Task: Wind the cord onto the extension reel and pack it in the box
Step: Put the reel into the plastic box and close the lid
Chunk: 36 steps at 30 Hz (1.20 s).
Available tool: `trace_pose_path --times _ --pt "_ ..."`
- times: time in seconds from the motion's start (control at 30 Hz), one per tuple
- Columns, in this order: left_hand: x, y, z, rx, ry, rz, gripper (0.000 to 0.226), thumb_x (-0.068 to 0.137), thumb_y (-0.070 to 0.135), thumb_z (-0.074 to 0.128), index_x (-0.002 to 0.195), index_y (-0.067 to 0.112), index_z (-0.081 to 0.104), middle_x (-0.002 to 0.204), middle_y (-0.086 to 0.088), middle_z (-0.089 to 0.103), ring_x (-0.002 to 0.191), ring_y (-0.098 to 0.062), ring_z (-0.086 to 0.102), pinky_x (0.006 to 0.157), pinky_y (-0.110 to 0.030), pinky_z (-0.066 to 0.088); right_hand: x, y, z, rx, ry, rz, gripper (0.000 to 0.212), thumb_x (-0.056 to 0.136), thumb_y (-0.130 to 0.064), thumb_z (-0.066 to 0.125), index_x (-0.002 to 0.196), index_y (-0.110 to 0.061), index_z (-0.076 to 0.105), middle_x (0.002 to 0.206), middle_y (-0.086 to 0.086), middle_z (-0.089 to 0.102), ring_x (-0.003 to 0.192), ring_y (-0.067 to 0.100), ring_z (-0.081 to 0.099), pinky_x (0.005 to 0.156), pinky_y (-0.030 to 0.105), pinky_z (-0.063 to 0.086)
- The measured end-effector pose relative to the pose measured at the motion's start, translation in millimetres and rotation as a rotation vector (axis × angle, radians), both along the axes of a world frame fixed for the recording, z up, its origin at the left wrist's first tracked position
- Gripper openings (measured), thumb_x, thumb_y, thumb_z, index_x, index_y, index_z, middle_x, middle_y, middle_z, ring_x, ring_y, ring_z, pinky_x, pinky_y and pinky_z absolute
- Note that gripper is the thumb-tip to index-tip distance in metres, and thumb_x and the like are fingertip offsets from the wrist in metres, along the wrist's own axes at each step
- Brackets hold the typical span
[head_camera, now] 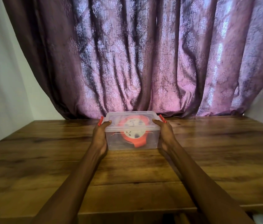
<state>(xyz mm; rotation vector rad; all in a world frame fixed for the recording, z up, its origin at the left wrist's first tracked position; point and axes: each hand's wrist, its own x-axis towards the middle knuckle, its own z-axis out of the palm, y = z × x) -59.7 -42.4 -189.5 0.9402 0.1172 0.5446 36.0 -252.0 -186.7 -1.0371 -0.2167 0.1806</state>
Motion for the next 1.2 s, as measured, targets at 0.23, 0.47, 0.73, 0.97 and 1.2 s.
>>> trace_pose_path --times 0.23,0.47,0.73,0.97,1.2 --pt "-8 10 1 0.207 0.027 -0.081 0.047 0.077 0.012 0.057 0.117 0.034 0.068 0.112 -0.019 0.070 0.086 -0.031 0.067 0.081 -0.051 0.056 -2 -2 8 -0.073 -0.066 -0.065 0.056 0.083 0.000 0.060 0.136 -0.017 0.057 0.122 0.014 0.069 0.100 0.038 0.069 0.072 0.044 0.062" --pt "0 12 3 0.225 0.063 -0.062 0.035 0.086 0.013 0.053 0.106 0.035 0.072 0.118 -0.021 0.067 0.094 -0.034 0.065 0.090 -0.061 0.052 9 -1 10 -0.387 -0.215 -0.196 0.048 0.098 -0.010 0.050 0.146 -0.014 0.048 0.138 0.003 0.058 0.106 0.019 0.063 0.078 0.024 0.055" --pt "-19 11 -9 1.645 -0.039 0.689 0.045 0.104 0.049 0.037 0.116 0.016 0.065 0.119 -0.003 0.066 0.122 -0.025 0.054 0.107 -0.043 0.041 -8 -13 -2 -1.155 -0.987 -0.551 0.075 0.094 -0.071 0.029 0.144 -0.017 0.044 0.136 0.005 0.055 0.129 0.025 0.045 0.105 0.047 0.038" --pt "-47 15 1 2.057 0.100 0.974 0.041 0.092 0.056 0.053 0.100 0.021 0.073 0.097 0.006 0.076 0.094 -0.019 0.066 0.085 -0.040 0.040 -11 15 -12 -1.309 -0.958 -0.584 0.053 0.102 -0.051 0.039 0.147 -0.023 0.044 0.152 0.011 0.039 0.141 0.032 0.034 0.113 0.047 0.029" --pt "-99 44 -1 2.085 0.242 1.151 0.044 0.091 0.056 0.052 0.095 0.018 0.073 0.094 -0.005 0.072 0.089 -0.029 0.061 0.077 -0.041 0.039 -41 102 -11 -0.999 -0.970 -0.340 0.035 0.104 -0.028 0.043 0.135 -0.017 0.054 0.135 0.012 0.053 0.121 0.033 0.054 0.097 0.042 0.046"
